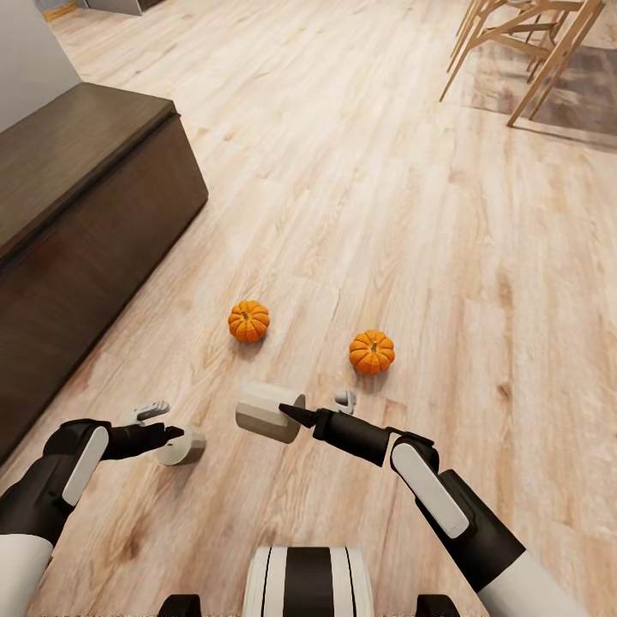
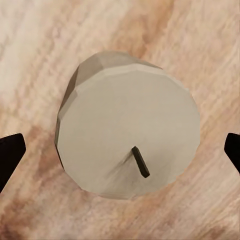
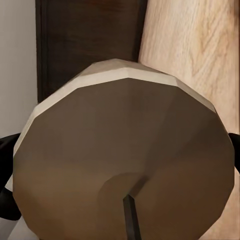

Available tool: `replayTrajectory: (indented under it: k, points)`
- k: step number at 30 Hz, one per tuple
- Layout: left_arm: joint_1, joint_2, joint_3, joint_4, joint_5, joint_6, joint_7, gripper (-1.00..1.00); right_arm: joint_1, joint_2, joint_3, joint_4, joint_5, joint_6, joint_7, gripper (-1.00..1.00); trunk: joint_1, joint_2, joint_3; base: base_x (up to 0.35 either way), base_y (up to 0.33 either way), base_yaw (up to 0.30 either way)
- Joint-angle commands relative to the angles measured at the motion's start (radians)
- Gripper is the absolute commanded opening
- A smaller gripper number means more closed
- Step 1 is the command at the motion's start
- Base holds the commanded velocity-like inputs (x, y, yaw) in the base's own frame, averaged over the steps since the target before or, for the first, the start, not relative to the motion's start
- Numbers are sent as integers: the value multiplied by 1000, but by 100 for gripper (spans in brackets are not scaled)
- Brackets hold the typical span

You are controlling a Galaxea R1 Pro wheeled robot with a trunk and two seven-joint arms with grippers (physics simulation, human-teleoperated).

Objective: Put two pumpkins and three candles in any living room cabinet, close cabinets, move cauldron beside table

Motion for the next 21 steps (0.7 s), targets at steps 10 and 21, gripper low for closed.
replayTrajectory:
  k: [10, 21]
  points:
    - [0, -5, 1, 7, -9, -24, -10, 100, -1, -1, 1, 3, -8, 4, -1, -100, 3, -2, -32, 0, 0, 0]
    - [0, -10, -1, 11, -7, -28, -11, 100, -1, -1, 2, 6, -7, 2, -2, -100, 3, -2, -32, 0, 0, 0]
